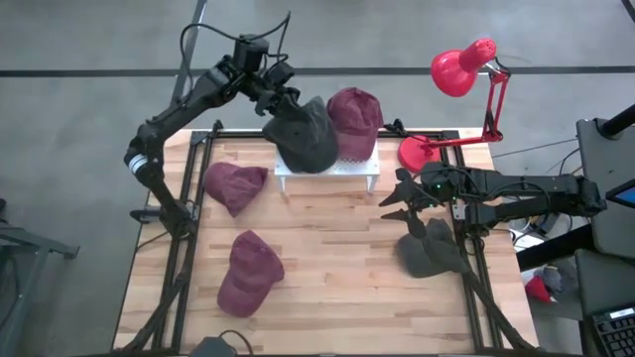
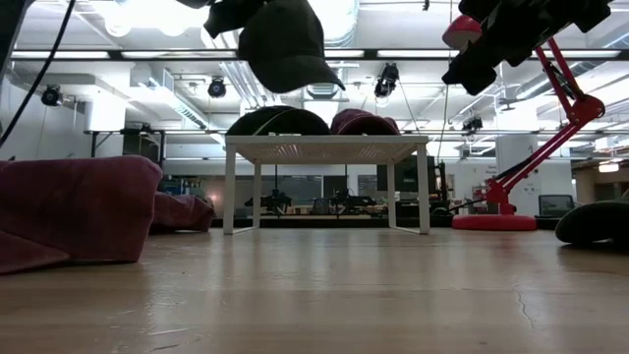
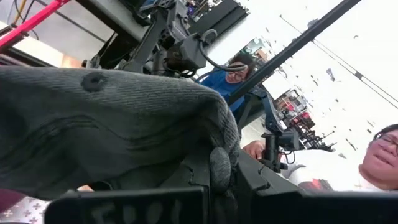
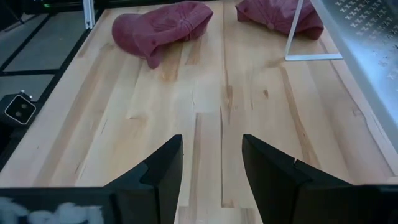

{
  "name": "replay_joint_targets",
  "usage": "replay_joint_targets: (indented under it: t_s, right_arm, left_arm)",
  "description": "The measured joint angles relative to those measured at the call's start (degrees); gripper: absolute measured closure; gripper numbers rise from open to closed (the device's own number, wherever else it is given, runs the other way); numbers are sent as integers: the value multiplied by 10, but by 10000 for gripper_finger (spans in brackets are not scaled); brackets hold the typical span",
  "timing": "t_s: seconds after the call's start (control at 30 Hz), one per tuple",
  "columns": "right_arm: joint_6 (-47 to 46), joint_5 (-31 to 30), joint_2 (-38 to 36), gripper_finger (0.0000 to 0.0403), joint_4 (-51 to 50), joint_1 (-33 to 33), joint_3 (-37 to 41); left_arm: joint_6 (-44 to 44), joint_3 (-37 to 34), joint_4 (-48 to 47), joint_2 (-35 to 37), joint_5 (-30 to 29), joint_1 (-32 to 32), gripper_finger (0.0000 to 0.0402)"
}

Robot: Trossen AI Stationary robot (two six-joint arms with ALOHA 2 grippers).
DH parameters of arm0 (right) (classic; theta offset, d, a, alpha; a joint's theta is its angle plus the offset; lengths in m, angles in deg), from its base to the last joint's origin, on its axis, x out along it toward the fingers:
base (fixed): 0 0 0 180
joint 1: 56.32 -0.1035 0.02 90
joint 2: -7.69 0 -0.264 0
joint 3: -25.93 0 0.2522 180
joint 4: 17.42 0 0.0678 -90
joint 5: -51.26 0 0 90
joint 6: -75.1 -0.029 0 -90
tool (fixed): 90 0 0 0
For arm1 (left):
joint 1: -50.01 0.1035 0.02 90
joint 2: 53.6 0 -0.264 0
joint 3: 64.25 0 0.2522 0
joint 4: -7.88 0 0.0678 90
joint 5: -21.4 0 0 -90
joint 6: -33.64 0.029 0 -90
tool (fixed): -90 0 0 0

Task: Pick & Place hat
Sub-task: Stack the left black cap on top of the black cap on the shelf

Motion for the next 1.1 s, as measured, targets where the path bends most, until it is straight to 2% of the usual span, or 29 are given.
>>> replay_joint_targets:
  t_s: [0.37, 0.73, 0.8, 0.97, 1.1]
  right_arm:
    - [4, 0, 0, 232, 4, 0, 0]
    - [1, 0, 0, 236, 9, 0, 0]
    - [1, 0, 0, 239, 13, 0, 0]
    - [-6, 0, 0, 246, 18, 0, 0]
    - [-15, -2, 0, 251, 22, -1, 0]
  left_arm:
    - [26, -6, -4, 5, 33, 7, 380]
    - [54, -61, -2, 4, 45, 44, 380]
    - [58, -71, 0, 4, 39, 52, 375]
    - [64, -98, 25, 4, -20, 67, 355]
    - [64, -108, 47, 3, -34, 70, 349]
